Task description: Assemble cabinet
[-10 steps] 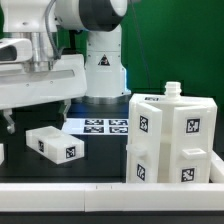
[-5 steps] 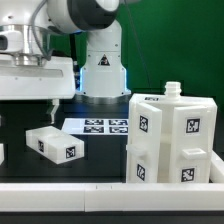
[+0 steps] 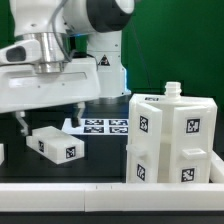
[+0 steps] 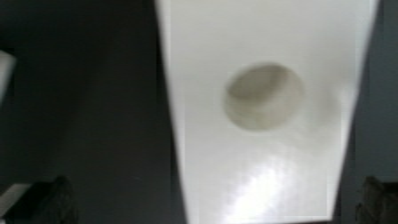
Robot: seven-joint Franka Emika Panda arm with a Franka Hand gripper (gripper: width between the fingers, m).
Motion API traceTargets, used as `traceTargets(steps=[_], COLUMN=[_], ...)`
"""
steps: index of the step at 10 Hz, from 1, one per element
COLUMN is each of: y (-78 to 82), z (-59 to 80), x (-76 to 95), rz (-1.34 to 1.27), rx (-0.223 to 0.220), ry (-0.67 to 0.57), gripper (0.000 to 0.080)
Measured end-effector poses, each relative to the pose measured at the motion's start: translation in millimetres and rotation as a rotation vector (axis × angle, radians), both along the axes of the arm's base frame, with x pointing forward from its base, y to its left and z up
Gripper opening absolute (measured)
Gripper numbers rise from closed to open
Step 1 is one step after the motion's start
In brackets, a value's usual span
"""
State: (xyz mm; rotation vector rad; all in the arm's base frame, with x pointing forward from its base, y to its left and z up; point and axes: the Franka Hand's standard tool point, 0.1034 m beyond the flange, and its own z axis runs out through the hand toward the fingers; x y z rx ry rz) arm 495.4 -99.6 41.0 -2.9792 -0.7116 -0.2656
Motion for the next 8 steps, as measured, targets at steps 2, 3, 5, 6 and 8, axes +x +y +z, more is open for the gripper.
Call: traceTargets(steps=[2, 3, 5, 6, 8], y=[18.7, 16.3, 13.7, -7.0, -47.5], z=[2.0, 0.9, 2.1, 11.6, 26.4], x=[10.9, 9.6, 10.0, 10.3, 9.8], rz=[-0.017, -0.02, -0.017, 0.052, 0.077], rx=[-0.001, -0.002, -0.003, -0.007, 0.066], ry=[-0.003, -0.001, -0.004, -0.018, 0.001], gripper=[0.0795, 0.0795, 0.0795, 0.0795, 0.0795])
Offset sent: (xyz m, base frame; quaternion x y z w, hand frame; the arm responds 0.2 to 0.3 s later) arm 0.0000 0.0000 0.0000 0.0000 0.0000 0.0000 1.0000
